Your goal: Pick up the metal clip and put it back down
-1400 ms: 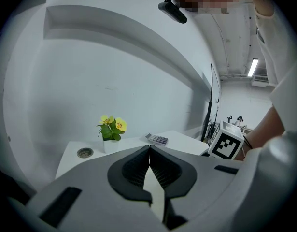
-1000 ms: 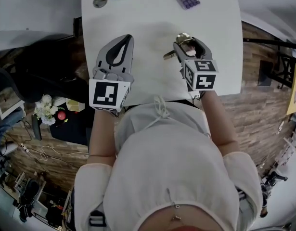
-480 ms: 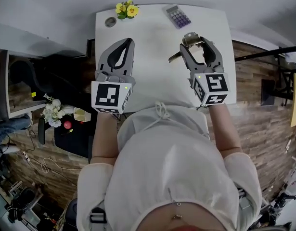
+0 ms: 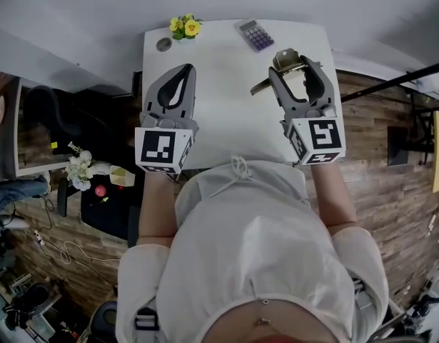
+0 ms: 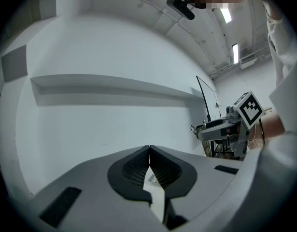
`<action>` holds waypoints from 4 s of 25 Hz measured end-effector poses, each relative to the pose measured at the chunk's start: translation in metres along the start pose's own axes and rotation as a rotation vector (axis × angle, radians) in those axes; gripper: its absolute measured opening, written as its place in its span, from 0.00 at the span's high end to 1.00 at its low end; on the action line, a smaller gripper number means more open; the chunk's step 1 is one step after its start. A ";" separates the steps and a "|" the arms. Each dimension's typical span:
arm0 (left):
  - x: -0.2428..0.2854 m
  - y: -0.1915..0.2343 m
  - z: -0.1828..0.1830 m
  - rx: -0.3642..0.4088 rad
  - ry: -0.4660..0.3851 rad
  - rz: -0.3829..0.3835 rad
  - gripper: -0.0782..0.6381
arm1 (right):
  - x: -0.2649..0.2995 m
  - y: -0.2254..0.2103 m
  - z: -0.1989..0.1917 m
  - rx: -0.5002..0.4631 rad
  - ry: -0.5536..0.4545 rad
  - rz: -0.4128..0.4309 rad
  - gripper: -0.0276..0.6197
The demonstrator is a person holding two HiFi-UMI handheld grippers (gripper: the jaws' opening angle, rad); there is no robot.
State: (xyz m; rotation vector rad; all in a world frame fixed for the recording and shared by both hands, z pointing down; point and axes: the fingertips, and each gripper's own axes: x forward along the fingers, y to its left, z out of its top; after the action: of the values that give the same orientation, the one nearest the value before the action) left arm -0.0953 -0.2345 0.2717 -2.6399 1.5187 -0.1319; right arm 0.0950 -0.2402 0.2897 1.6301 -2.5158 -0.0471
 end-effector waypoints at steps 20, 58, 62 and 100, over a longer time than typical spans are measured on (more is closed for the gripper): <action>0.020 -0.007 -0.054 -0.084 0.097 -0.022 0.87 | 0.045 0.011 -0.104 0.052 0.269 0.034 0.50; 0.038 0.005 -0.184 -0.206 0.368 -0.075 0.87 | 0.081 0.063 -0.343 0.140 0.902 0.048 0.48; 0.042 0.006 -0.169 -0.174 0.280 -0.065 0.87 | 0.079 0.062 -0.339 0.162 0.888 0.056 0.43; 0.011 -0.041 -0.021 -0.044 0.045 -0.027 0.87 | -0.038 -0.024 -0.014 0.036 -0.131 -0.018 0.95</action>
State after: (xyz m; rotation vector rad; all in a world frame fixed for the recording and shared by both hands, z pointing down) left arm -0.0573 -0.2238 0.2979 -2.7100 1.5173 -0.1626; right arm 0.1341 -0.2153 0.2969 1.7167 -2.6125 -0.1153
